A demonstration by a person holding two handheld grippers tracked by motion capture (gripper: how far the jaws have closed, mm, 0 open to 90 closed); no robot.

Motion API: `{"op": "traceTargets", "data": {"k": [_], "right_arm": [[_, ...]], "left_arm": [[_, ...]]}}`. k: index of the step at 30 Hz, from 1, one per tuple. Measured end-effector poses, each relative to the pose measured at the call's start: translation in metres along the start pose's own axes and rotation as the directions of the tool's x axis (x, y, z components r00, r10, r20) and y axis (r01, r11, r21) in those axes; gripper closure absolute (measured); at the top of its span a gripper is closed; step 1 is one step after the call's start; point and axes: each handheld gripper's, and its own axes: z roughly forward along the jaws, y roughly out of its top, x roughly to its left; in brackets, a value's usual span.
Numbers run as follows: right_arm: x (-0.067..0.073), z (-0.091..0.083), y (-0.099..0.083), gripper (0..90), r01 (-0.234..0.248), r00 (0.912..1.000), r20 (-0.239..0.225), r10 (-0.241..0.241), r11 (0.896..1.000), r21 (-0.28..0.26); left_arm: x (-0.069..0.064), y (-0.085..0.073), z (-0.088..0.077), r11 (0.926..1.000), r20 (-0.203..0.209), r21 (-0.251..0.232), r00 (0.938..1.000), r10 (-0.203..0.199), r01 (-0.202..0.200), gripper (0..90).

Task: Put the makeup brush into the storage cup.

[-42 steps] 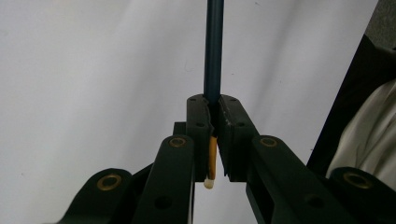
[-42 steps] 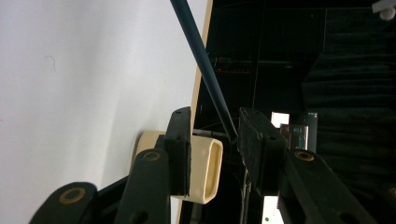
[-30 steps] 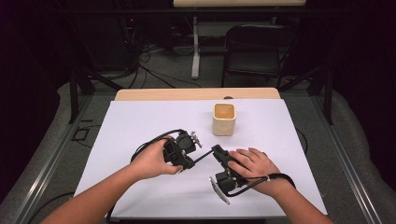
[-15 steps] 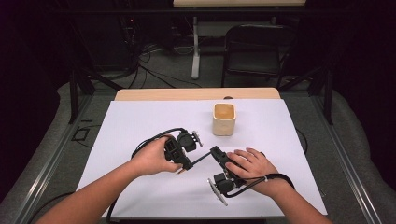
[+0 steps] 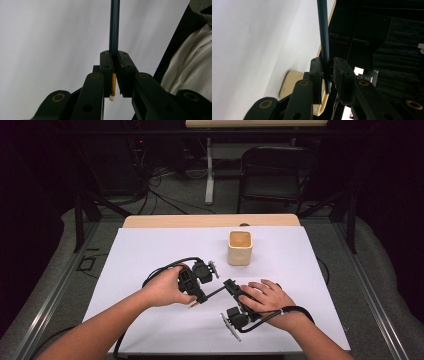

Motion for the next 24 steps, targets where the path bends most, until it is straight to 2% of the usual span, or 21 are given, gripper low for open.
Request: {"op": "traceTargets", "data": {"k": [5, 6, 12, 24], "right_arm": [[0.0010, 0.0008, 0.0016, 77.5, 0.007, 1.0000, 0.003, -0.007, 1.000, -0.002], [0.0001, 0.0009, 0.0021, 77.5, 0.021, 0.9998, 0.004, -0.021, 1.000, -0.005], [0.0018, 0.0008, 0.0019, 79.8, 0.012, 0.9999, -0.007, -0.012, 1.000, 0.004], [0.0022, 0.0012, 0.0031, 84.9, 0.048, 0.9988, -0.009, -0.048, 0.999, 0.021]], "left_arm": [[0.0008, 0.0018, 0.0008, 1.0000, 0.000, 0.004, 1.0000, 0.002, -0.002, 83.5], [0.0009, 0.0019, 0.0008, 1.0000, 0.000, 0.004, 1.0000, 0.001, -0.001, 83.5], [0.0009, 0.0015, 0.0001, 1.0000, 0.000, 0.004, 1.0000, 0.003, -0.003, 83.5], [0.0015, 0.0017, 0.0011, 0.9999, 0.005, 0.015, 1.0000, -0.001, 0.001, 83.5]]}}
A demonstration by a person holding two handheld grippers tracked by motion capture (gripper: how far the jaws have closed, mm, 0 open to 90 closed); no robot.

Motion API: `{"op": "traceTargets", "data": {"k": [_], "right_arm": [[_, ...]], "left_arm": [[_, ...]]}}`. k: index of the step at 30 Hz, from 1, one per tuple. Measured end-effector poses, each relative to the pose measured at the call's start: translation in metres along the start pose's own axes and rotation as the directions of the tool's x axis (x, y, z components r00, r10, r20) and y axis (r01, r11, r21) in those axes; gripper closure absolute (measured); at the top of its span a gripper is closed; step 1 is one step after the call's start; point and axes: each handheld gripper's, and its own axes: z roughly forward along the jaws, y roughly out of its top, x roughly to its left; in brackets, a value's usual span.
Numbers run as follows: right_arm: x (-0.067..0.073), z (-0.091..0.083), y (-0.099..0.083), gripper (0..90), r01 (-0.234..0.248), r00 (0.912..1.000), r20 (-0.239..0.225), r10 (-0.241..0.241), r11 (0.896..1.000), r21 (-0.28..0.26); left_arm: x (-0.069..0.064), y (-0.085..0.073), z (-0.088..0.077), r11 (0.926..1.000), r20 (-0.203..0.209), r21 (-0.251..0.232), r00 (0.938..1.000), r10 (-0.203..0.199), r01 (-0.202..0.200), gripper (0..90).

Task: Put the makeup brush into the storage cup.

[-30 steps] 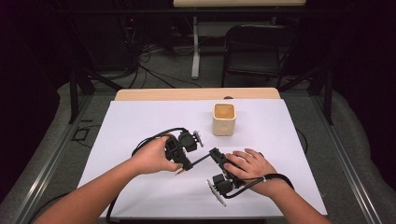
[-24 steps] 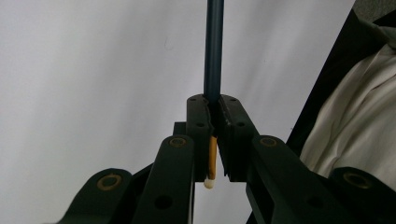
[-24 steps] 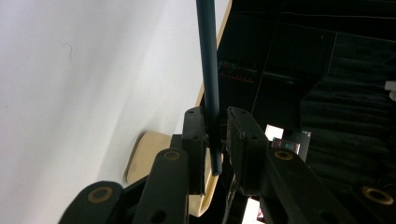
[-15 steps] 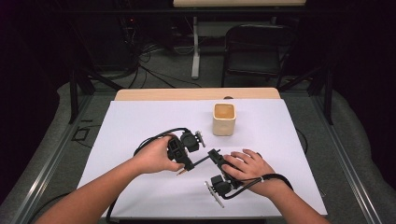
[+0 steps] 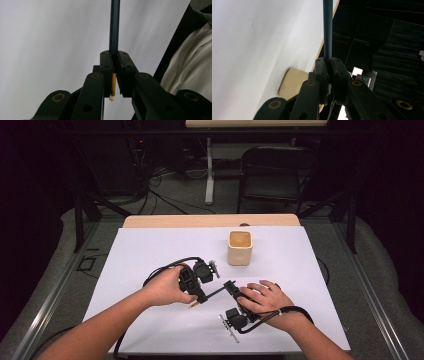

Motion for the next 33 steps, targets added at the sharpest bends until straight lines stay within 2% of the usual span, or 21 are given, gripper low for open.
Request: {"op": "traceTargets", "data": {"k": [9, 14, 18, 26, 33], "right_arm": [[0.000, -0.001, 0.000, 85.2, 0.014, 0.9999, -0.005, -0.014, 1.000, 0.001], [0.002, -0.001, 0.000, 85.2, 0.021, 0.9997, -0.011, -0.021, 1.000, -0.004], [0.002, 0.000, -0.001, 85.3, 0.020, 0.9997, -0.016, -0.020, 1.000, -0.004], [0.002, -0.001, -0.002, 85.2, 0.018, 0.9996, -0.021, -0.018, 1.000, 0.003], [0.002, -0.001, -0.003, 85.2, 0.016, 0.9995, -0.026, -0.016, 1.000, 0.008]], "left_arm": [[0.000, 0.000, 0.000, 0.9999, -0.007, -0.014, 1.0000, -0.002, 0.002, 82.7], [0.003, -0.003, -0.005, 0.9974, 0.009, -0.063, 0.9994, -0.033, 0.033, 72.5], [0.005, -0.006, -0.008, 0.9958, 0.018, -0.082, 0.9991, -0.038, 0.039, 64.4], [0.004, -0.012, -0.016, 0.9868, -0.002, -0.162, 0.9999, -0.013, 0.012, 52.2], [0.006, -0.018, -0.023, 0.9715, -0.042, -0.237, 0.9991, -0.007, -0.003, 47.8]]}}
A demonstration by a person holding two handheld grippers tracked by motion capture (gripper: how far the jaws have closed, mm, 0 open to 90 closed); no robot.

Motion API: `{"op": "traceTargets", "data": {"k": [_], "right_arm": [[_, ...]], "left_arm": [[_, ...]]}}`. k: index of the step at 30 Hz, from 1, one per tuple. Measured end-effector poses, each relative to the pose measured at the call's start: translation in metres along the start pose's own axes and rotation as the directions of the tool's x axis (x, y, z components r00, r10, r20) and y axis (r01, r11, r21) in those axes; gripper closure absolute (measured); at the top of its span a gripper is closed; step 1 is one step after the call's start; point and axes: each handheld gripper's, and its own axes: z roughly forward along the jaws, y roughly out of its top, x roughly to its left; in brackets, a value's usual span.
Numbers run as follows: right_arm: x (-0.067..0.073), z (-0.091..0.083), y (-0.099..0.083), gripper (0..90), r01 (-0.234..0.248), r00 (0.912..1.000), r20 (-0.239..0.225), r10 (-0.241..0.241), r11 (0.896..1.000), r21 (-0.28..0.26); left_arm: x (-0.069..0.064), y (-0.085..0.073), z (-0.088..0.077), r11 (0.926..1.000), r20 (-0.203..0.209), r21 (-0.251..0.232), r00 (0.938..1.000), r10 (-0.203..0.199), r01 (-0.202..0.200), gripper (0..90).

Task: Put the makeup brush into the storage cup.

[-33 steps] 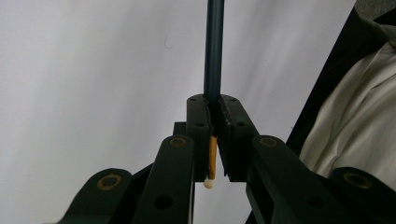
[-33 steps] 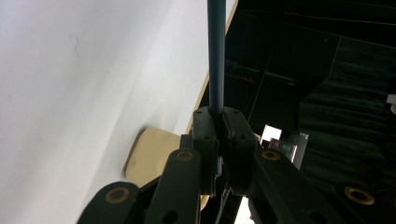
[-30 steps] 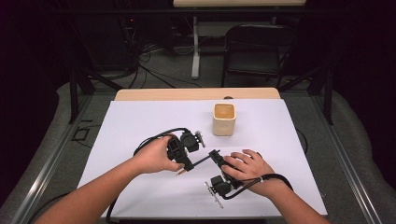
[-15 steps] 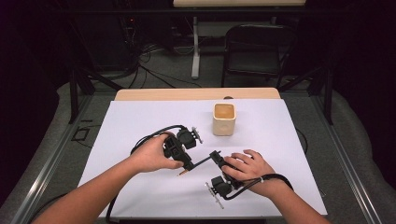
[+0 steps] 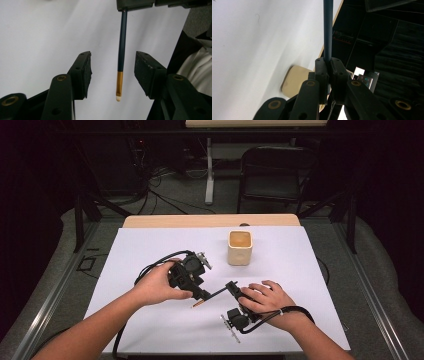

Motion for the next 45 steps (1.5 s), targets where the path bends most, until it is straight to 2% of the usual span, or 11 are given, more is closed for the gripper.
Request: {"op": "traceTargets", "data": {"k": [5, 12, 20, 22, 24, 27, 30, 33, 38, 42, 45], "right_arm": [[0.000, 0.001, 0.000, 85.2, 0.006, 1.0000, -0.002, -0.006, 1.000, -0.005], [0.000, 0.001, -0.001, 85.2, -0.003, 0.9999, -0.012, 0.003, 1.000, -0.007], [0.002, -0.002, -0.005, 85.2, -0.057, 0.9981, -0.022, 0.057, 0.998, -0.006], [0.002, -0.002, -0.006, 85.2, -0.073, 0.9970, -0.023, 0.073, 0.997, -0.006], [0.002, -0.002, -0.007, 85.2, -0.082, 0.9965, -0.018, 0.082, 0.997, -0.010], [0.003, -0.003, -0.009, 85.2, -0.137, 0.9904, -0.016, 0.137, 0.990, -0.026], [0.003, -0.004, -0.010, 85.1, -0.162, 0.9868, -0.012, 0.162, 0.986, -0.031], [0.003, -0.006, -0.012, 85.2, -0.201, 0.9796, -0.006, 0.201, 0.979, -0.027], [0.003, -0.011, -0.017, 85.1, -0.288, 0.9573, 0.009, 0.289, 0.956, -0.050], [0.003, -0.015, -0.019, 85.2, -0.328, 0.9439, 0.022, 0.330, 0.943, -0.065], [0.003, -0.016, -0.021, 85.2, -0.373, 0.9257, 0.034, 0.377, 0.924, -0.089]], "left_arm": [[0.003, -0.002, -0.006, 0.9981, -0.034, -0.061, 0.9994, -0.002, 0.000, 45.4], [0.006, -0.004, -0.007, 0.9916, -0.054, -0.130, 0.9985, -0.003, -0.004, 43.4], [0.010, -0.008, -0.003, 0.9815, -0.101, -0.190, 0.9949, 0.008, -0.027, 37.0], [0.011, -0.009, -0.003, 0.9773, -0.142, -0.208, 0.9898, 0.013, -0.043, 35.6], [0.013, -0.010, -0.004, 0.9755, -0.160, -0.214, 0.9870, 0.014, -0.049, 35.2], [0.015, -0.012, -0.005, 0.9724, -0.172, -0.228, 0.9851, 0.010, -0.050, 34.2], [0.017, -0.014, -0.005, 0.9722, -0.182, -0.229, 0.9832, 0.006, -0.049, 33.9], [0.018, -0.016, -0.003, 0.9720, -0.187, -0.230, 0.9824, 0.005, -0.049, 33.7], [0.019, -0.016, -0.002, 0.9721, -0.197, -0.228, 0.9804, 0.010, -0.056, 33.7], [0.020, -0.017, -0.002, 0.9690, -0.192, -0.242, 0.9814, 0.000, -0.048, 33.7], [0.022, -0.018, -0.003, 0.9677, -0.197, -0.247, 0.9804, -0.001, -0.048, 33.3]]}}
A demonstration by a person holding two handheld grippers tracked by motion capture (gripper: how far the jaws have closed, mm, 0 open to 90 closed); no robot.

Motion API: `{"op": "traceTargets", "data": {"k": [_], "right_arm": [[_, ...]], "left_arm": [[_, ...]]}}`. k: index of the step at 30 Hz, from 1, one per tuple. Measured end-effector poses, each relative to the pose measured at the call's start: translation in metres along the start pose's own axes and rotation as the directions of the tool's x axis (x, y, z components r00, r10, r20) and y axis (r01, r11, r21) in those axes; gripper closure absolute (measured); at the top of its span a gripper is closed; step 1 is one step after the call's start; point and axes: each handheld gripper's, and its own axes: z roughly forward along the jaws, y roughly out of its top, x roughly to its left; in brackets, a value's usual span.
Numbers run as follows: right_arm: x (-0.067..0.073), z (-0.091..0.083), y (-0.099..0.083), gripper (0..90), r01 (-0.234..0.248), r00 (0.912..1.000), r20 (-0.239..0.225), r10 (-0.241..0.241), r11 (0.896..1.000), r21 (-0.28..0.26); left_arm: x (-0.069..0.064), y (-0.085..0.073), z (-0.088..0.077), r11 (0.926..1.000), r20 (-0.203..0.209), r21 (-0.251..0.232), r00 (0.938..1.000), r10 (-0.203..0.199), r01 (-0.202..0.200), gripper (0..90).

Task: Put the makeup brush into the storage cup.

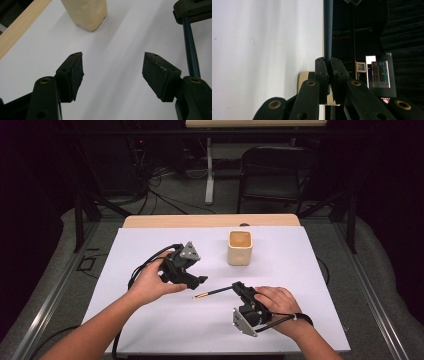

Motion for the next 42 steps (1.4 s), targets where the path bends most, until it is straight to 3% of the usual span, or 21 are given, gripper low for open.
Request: {"op": "traceTargets", "data": {"k": [10, 18, 23, 25, 32, 38, 42], "right_arm": [[-0.001, -0.004, -0.008, 85.2, -0.121, 0.9921, 0.030, 0.122, 0.992, -0.018], [-0.004, -0.005, -0.013, 85.2, -0.159, 0.9864, 0.038, 0.160, 0.987, -0.026], [-0.009, -0.005, -0.016, 85.2, -0.205, 0.9775, 0.044, 0.206, 0.978, -0.025], [-0.009, -0.006, -0.017, 85.2, -0.239, 0.9699, 0.045, 0.239, 0.971, -0.018], [-0.011, -0.005, -0.017, 85.2, -0.278, 0.9593, 0.043, 0.279, 0.960, -0.032], [-0.009, -0.003, -0.021, 85.2, -0.355, 0.9335, 0.035, 0.357, 0.934, -0.043], [-0.009, -0.003, -0.024, 85.2, -0.425, 0.9037, 0.029, 0.427, 0.903, -0.062]], "left_arm": [[0.004, -0.003, -0.003, 0.9994, -0.002, -0.032, 1.0000, -0.008, 0.008, 33.1], [0.006, -0.005, -0.006, 0.9984, 0.015, -0.050, 0.9996, -0.025, 0.025, 33.6], [0.007, -0.007, -0.005, 0.9982, 0.012, -0.053, 0.9995, -0.029, 0.029, 33.6], [0.007, -0.007, -0.005, 0.9978, 0.015, -0.056, 0.9993, -0.033, 0.034, 33.2], [0.008, -0.009, -0.006, 0.9963, 0.013, -0.072, 0.9989, -0.046, 0.046, 31.3], [0.009, -0.010, -0.007, 0.9954, 0.017, -0.080, 0.9985, -0.051, 0.053, 31.3], [0.009, -0.011, -0.007, 0.9947, 0.018, -0.088, 0.9985, -0.051, 0.053, 31.4]]}}
